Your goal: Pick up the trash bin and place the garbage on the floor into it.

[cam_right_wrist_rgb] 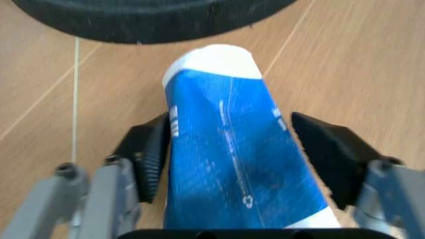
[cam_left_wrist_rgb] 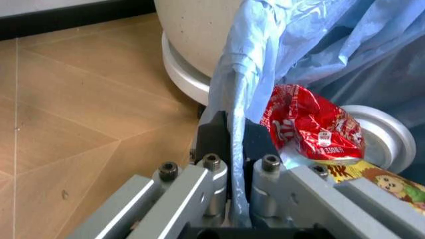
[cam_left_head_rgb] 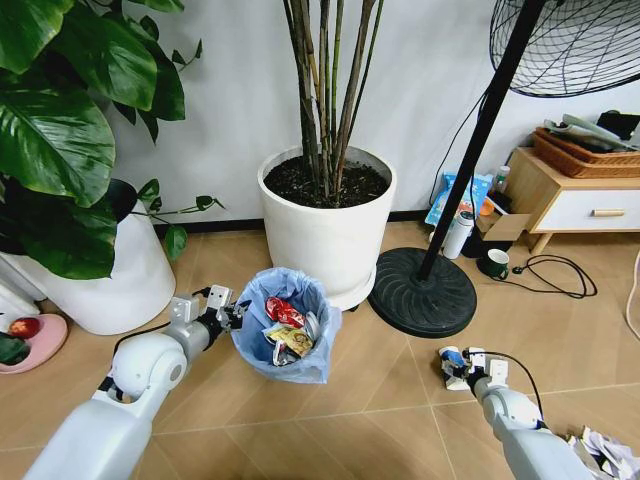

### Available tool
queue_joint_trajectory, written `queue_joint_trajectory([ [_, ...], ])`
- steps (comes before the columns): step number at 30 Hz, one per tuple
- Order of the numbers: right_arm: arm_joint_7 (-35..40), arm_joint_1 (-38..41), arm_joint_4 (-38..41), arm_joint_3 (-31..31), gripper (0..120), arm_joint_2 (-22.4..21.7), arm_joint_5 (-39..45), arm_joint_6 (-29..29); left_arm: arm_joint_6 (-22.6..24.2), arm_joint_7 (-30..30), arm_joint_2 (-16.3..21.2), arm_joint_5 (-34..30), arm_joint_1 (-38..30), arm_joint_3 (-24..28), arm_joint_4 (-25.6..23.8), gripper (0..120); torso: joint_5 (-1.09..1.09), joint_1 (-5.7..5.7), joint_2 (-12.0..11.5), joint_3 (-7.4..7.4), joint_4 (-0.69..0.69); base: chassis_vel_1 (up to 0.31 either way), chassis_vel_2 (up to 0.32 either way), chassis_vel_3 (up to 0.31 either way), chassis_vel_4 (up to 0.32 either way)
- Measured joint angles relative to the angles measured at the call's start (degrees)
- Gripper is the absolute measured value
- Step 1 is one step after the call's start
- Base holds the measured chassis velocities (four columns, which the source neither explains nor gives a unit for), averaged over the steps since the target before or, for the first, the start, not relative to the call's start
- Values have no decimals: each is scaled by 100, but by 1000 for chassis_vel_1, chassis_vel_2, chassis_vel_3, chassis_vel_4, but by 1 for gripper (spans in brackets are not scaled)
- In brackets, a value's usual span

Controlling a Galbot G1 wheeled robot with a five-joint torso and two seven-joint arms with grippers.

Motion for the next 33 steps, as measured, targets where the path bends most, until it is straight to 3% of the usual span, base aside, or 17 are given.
queue_joint_trajectory([
  [9, -105, 46, -178, 0, 35, 48, -5, 0, 6, 0, -22, 0, 10, -7, 0, 0, 0, 0, 0, -1, 1, 0, 0, 0, 0],
  [11, -112, 67, -223, 5, 24, 73, -13, 0, 9, 1, -26, 5, 31, -11, -22, 0, -1, 0, 0, -1, 1, 0, 0, 0, 0],
  [21, -93, -19, -130, 111, 3, 106, -10, -1, 21, -14, -45, 16, 94, -28, -86, 0, 2, 0, 0, -1, 1, 0, 0, 0, 0],
  [33, -113, -288, 531, 487, 0, 134, 23, -115, 29, -58, -29, 19, 160, -27, -172, 0, 1, 0, 0, 1, -2, 0, 0, 0, 0],
])
